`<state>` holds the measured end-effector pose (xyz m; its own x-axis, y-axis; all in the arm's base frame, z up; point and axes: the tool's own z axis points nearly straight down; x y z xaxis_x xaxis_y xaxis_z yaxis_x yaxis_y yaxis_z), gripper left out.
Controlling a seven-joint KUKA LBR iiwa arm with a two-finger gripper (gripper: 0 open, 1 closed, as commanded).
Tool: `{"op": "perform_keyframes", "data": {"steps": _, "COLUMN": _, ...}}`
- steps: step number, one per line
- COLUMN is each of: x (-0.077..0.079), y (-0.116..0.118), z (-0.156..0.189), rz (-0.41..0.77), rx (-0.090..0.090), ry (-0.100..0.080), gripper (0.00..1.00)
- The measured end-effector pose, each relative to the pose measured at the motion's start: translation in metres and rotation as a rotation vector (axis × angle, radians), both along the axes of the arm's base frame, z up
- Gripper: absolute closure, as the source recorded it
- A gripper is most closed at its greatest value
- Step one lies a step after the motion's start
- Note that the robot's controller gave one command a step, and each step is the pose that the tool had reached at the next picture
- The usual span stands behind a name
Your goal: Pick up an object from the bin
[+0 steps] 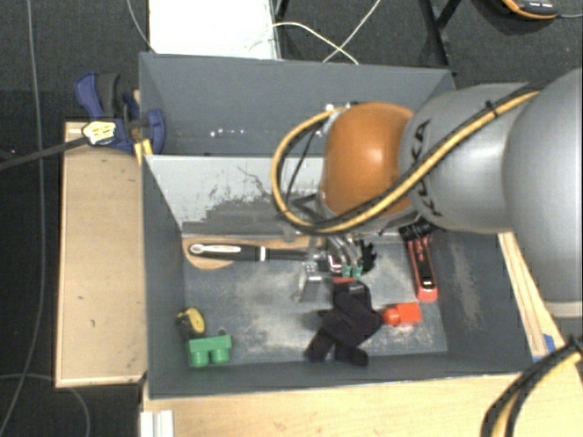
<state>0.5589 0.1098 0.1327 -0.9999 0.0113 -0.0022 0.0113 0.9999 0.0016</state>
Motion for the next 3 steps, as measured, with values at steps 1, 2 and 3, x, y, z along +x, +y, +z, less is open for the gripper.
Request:
{"op": "perform_keyframes", "data": {"steps": 1, "x": 0.0, "y": 0.0, "z": 0.0, "rz": 0.0, "rx": 0.0, "ry": 0.0, "gripper": 0.0}}
{"op": "perform_keyframes", "data": {"steps": 2, "x": -0.079, "y": -0.06, "z": -0.044, "rz": -0.079, "rx": 0.001, "ry": 0.0, "gripper": 1.0}}
{"op": "perform_keyframes", "data": {"steps": 3, "x": -0.079, "y": -0.06, "z": -0.044, "rz": -0.08, "rx": 0.001, "ry": 0.0, "gripper": 1.0}}
